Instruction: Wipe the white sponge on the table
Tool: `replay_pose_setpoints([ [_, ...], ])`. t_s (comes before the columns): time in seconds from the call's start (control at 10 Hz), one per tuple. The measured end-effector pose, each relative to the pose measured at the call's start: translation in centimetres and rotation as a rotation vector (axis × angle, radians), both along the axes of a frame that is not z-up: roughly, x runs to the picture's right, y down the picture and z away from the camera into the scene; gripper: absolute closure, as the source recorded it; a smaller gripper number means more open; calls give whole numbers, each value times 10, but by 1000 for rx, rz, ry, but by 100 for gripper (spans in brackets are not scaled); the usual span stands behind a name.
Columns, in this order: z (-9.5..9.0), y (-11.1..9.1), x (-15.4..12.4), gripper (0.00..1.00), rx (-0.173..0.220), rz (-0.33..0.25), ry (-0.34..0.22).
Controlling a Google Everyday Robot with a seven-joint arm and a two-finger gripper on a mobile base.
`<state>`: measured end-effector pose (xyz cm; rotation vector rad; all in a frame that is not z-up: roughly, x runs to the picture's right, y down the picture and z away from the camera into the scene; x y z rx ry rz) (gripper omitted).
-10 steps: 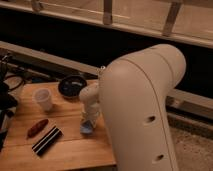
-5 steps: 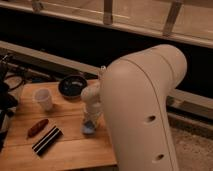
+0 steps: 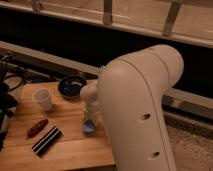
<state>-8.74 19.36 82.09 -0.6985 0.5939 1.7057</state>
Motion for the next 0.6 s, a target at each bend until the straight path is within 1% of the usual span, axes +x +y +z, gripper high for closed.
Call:
replay_pose_setpoints([
  [0.4, 2, -1, 1, 95, -3, -9, 7],
  [0.6, 3, -2, 7, 95, -4, -5, 17],
])
